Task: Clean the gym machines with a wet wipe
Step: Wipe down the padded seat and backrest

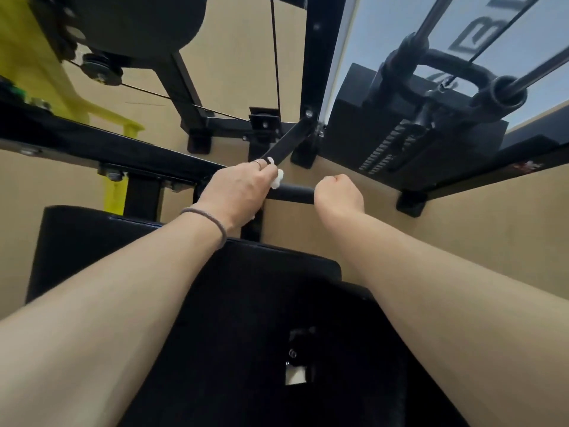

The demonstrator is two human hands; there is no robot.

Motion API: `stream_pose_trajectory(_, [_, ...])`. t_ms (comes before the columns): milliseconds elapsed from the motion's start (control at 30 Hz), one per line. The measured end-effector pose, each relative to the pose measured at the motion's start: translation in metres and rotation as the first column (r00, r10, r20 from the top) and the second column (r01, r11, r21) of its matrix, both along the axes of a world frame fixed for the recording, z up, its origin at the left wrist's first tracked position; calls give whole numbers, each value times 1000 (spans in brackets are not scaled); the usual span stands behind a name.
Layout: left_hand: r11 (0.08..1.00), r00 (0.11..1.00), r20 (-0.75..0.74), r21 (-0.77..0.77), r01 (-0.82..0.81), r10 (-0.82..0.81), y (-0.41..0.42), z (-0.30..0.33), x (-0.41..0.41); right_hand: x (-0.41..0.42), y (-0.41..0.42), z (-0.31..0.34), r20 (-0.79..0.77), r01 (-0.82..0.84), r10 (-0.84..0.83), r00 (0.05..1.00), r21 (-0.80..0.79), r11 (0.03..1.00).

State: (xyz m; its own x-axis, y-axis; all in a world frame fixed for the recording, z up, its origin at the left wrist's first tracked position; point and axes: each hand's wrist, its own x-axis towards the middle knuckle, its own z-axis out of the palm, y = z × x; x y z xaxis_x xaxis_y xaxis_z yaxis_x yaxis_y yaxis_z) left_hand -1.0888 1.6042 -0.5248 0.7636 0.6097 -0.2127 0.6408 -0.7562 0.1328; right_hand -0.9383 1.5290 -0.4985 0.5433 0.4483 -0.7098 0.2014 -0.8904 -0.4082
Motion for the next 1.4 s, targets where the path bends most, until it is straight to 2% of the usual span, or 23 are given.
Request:
stream_pose_trajectory(133, [996,979,180,1,92,-91,4,-6,-7,2,3,-17,-25,171,-171,985,17,985])
stream_pose_trajectory(233, [988,959,254,-64,143,-122,8,-4,-7,2,4,-25,-59,223,-222,973,11,975])
stream_pose_trajectory(300, [986,963,255,-113,120,-88,13,-4,-5,1,5,-27,-84,248,-248,965,-9,969])
stream_pose_trajectory(367, [973,968,247,-232,11,48,15,-3,2,1,6,-31,-119,279,-279,953,-21,960])
stream_pose_trajectory(433, [951,975,176,-300,-76,133,18,-3,12,0,5,-34,-137,309,-310,941,-23,951])
stream_pose_trajectory(533, [929,990,64,-358,-94,125,24,-3,19,1,4,-37,-153,341,-341,928,-28,940])
stream_pose_trajectory(600, [959,995,-88,-282,29,-56,33,-4,17,2,5,-38,-171,356,-359,918,-50,933])
stream_pose_trajectory(667, [960,920,-289,-166,224,-265,37,-4,12,3,7,-39,-185,377,-380,906,-55,925])
stream_pose_trajectory(733, [944,866,-379,-180,278,-327,39,-1,12,4,8,-38,-203,402,-409,890,-75,913])
stream_pose_trajectory(833, [928,849,-393,-265,264,-353,39,4,20,8,9,-38,-237,480,-485,842,-84,873])
stream_pose_trajectory(900, [929,832,-416,-201,311,-368,35,0,23,10,9,-40,-272,568,-572,774,-104,817])
stream_pose_trajectory(967, [897,800,-418,-93,433,-430,24,-7,35,12,7,-42,-308,629,-627,715,-106,770])
stream_pose_trajectory(1067, [913,825,-391,-172,369,-407,2,-19,72,15,5,-48,-377,729,-702,604,-94,678])
stream_pose_trajectory(1133, [919,838,-378,-163,359,-394,-19,-27,103,13,5,-46,-415,790,-742,526,-85,608])
stream_pose_trajectory(1233, [911,832,-398,-25,411,-386,-49,-43,120,14,4,-37,-455,809,-720,524,1,588])
stream_pose_trajectory(1300, [878,813,-402,44,477,-422,-56,-51,115,19,-1,-41,-426,830,-760,492,-33,556])
stream_pose_trajectory(1400, [896,864,-286,42,442,-413,-42,-51,104,28,-1,-53,-359,859,-823,441,-98,503])
